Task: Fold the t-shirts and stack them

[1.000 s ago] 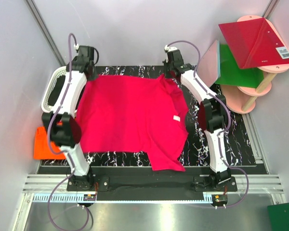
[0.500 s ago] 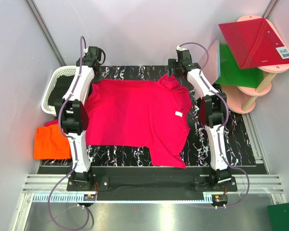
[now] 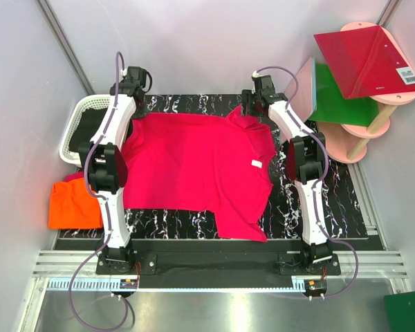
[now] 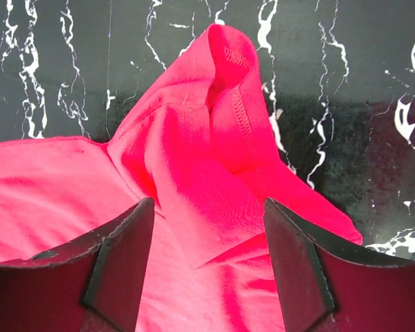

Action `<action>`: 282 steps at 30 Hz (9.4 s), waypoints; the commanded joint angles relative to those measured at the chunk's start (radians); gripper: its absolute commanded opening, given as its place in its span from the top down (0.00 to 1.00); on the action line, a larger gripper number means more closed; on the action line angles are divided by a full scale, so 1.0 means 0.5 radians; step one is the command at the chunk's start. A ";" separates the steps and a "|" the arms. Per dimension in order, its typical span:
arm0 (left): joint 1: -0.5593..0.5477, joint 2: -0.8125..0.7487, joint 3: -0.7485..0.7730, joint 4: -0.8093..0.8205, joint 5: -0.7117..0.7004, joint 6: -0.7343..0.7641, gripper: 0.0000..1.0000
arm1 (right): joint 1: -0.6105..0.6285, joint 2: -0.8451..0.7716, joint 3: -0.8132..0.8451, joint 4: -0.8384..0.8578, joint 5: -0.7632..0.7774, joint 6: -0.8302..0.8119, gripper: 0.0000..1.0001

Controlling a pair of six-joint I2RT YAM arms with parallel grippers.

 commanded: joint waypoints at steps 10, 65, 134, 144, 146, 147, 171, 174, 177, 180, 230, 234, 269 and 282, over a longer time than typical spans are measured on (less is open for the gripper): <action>-0.011 -0.013 -0.023 0.036 -0.042 0.004 1.00 | -0.010 0.018 0.056 -0.023 -0.184 0.047 1.00; -0.033 0.011 0.127 -0.007 -0.223 0.026 1.00 | -0.099 -0.138 0.314 -0.100 0.034 0.025 1.00; -0.018 -0.022 -0.076 -0.572 -0.171 -0.155 0.01 | -0.179 0.008 0.093 -0.820 -0.696 0.207 0.36; -0.024 -0.016 -0.112 -0.572 -0.171 -0.167 0.01 | -0.182 -0.203 0.069 -0.897 -0.871 0.213 1.00; -0.027 -0.013 -0.128 -0.575 -0.171 -0.171 0.01 | -0.179 -0.295 0.001 -0.940 -0.944 0.231 1.00; -0.030 -0.013 -0.134 -0.572 -0.171 -0.174 0.01 | -0.176 -0.329 -0.033 -0.952 -0.972 0.237 1.00; -0.051 0.048 -0.082 -0.572 -0.091 -0.186 0.01 | -0.108 -0.752 -0.819 -1.235 -0.807 0.225 0.19; -0.070 0.082 -0.048 -0.560 -0.027 -0.165 0.23 | -0.108 -0.706 -0.723 -1.137 -0.770 0.271 0.31; -0.094 0.137 -0.011 -0.535 -0.015 -0.167 1.00 | -0.108 -0.645 -0.705 -1.017 -0.742 0.301 1.00; -0.116 0.223 0.065 -0.541 -0.011 -0.158 1.00 | -0.108 -0.519 -0.665 -1.008 -0.700 0.295 1.00; -0.330 -0.678 -0.907 -0.231 0.127 -0.293 0.33 | 0.060 -0.867 -0.780 -0.247 -0.721 0.375 1.00; -0.327 -0.835 -0.760 -0.268 0.007 -0.327 1.00 | 0.156 -0.480 -0.301 -0.339 -0.571 0.326 1.00; -0.327 -1.124 -0.809 -0.345 0.130 -0.342 0.96 | 0.122 0.421 0.836 -0.796 0.476 0.133 1.00; -0.232 -1.590 -1.796 -0.005 0.482 -0.422 0.01 | 0.171 -1.276 -0.740 -0.597 -0.306 0.240 0.00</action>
